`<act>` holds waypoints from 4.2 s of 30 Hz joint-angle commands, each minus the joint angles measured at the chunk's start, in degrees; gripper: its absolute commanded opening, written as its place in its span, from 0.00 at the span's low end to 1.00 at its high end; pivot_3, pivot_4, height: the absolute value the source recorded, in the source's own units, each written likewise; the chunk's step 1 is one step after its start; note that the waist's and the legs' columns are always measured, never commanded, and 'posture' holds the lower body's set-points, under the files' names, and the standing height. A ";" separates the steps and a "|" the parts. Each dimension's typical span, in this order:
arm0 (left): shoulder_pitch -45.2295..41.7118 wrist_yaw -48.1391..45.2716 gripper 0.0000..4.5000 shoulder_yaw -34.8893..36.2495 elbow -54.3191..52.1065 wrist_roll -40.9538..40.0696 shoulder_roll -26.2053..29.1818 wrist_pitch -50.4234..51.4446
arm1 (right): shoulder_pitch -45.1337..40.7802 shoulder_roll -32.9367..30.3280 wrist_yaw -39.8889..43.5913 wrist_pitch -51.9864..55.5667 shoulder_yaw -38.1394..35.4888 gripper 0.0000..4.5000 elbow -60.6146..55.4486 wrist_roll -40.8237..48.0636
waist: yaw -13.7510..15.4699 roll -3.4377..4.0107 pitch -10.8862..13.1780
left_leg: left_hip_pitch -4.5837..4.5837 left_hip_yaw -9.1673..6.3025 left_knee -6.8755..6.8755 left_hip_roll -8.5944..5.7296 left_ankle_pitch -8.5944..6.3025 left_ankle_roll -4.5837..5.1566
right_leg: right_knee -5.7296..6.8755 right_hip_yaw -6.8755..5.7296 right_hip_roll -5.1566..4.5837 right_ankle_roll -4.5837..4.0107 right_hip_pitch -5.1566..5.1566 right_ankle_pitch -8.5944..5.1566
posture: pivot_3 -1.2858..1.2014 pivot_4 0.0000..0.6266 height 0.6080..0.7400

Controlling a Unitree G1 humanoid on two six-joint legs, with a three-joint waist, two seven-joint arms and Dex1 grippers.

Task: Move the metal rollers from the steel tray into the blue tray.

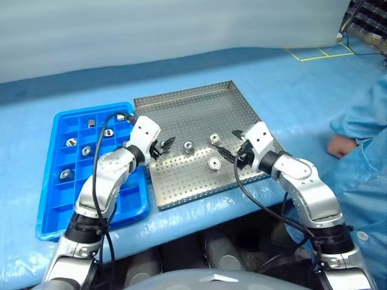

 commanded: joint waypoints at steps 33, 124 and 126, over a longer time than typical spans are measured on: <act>-14.30 -16.10 0.29 9.25 13.33 -8.42 -2.08 12.96 | 1.78 4.24 -2.86 -4.25 0.75 0.83 -0.45 -1.53 | -1.42 0.02 0.01 | -0.27 -0.09 0.02 0.05 0.00 0.00 | 0.08 -0.09 -0.03 0.22 -0.24 0.06 | 0.41 0.24 1.00; -9.74 -6.32 0.65 2.12 21.31 -6.93 -9.26 -2.57 | 3.81 -1.00 -3.06 1.49 2.86 0.83 -10.70 -0.82 | -4.73 -0.16 0.08 | -0.51 -0.20 0.82 0.08 -0.04 0.03 | 0.10 -0.16 0.02 0.02 -0.08 0.10 | 0.39 0.24 1.00; -9.53 -6.43 0.65 2.35 21.22 -6.76 -9.33 -2.60 | 3.70 -0.92 -3.04 1.45 2.97 0.83 -10.48 -0.76 | -5.01 -0.16 0.08 | -0.51 -0.21 0.82 0.08 -0.04 0.04 | 0.10 -0.16 0.03 0.04 -0.08 0.11 | 0.39 0.24 1.00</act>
